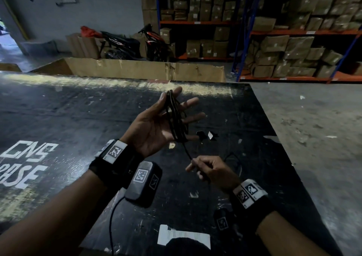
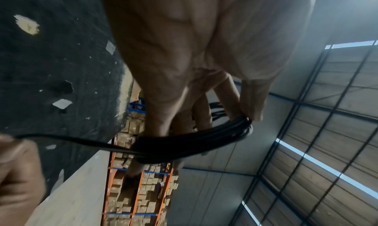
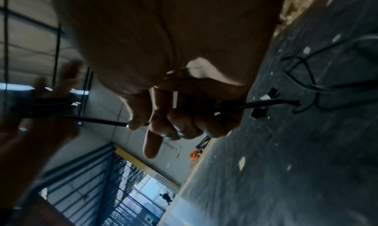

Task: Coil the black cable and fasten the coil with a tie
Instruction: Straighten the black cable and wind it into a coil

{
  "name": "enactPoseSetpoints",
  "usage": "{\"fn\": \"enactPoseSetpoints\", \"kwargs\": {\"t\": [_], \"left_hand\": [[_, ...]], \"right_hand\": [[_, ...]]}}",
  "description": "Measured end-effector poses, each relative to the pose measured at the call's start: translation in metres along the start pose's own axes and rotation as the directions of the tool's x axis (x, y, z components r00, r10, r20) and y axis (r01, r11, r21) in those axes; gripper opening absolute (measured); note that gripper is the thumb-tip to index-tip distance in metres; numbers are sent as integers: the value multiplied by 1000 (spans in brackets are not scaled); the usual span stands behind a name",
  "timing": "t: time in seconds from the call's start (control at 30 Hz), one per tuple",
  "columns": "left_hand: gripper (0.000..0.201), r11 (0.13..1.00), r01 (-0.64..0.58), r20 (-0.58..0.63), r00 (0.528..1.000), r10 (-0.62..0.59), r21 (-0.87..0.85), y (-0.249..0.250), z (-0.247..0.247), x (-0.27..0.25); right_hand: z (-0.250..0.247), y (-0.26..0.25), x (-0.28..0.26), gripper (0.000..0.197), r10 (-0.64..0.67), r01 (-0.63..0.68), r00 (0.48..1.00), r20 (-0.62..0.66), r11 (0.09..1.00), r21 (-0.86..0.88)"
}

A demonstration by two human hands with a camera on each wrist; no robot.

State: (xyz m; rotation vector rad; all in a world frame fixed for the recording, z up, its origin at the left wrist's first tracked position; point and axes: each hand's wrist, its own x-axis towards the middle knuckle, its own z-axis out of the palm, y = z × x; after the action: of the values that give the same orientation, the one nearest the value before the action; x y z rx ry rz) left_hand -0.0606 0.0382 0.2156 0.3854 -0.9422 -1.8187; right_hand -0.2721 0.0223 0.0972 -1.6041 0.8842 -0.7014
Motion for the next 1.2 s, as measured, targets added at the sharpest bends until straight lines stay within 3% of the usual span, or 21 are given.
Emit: {"fn": "enactPoseSetpoints", "kwargs": {"t": [0.1, 0.17, 0.27, 0.4, 0.57, 0.73, 0.9, 1.07, 1.2], "left_hand": [[38, 995, 82, 136, 987, -88, 48, -3, 3, -7], [41, 979, 158, 156, 972, -177, 126, -11, 1, -11], [41, 926, 229, 66, 963, -260, 301, -27, -6, -16], [34, 866, 298, -85, 954, -288, 402, -40, -10, -17], [50, 816, 327, -214, 944, -253, 478, -46, -8, -10], [41, 805, 304, -286, 942, -176, 509, -46, -16, -2], [38, 890, 202, -355, 934, -48, 409, -38, -29, 4], [47, 949, 120, -355, 935, -9, 293, -31, -30, 13], [41, 972, 64, -323, 946, 13, 228, -23, -25, 22]], "right_hand": [[-23, -4, 14, 39, -45, 26, 996, -80, 976, -218], [-42, -11, 27, 43, -97, 33, 981, -166, 936, -351], [-62, -39, 41, 31, -146, 18, 966, -215, 863, -506], [-72, -95, 41, 41, -246, 83, 955, -163, 755, -650], [-62, -126, 32, 39, -299, 137, 949, -100, 677, -723], [-47, -131, 18, 26, -318, 146, 942, -111, 683, -716], [-32, -113, -2, 16, -365, 205, 919, -148, 764, -612], [-6, -81, -17, 23, -297, 253, 941, -162, 936, -243], [8, -47, -17, 24, -156, 157, 979, -132, 988, 2]]}}
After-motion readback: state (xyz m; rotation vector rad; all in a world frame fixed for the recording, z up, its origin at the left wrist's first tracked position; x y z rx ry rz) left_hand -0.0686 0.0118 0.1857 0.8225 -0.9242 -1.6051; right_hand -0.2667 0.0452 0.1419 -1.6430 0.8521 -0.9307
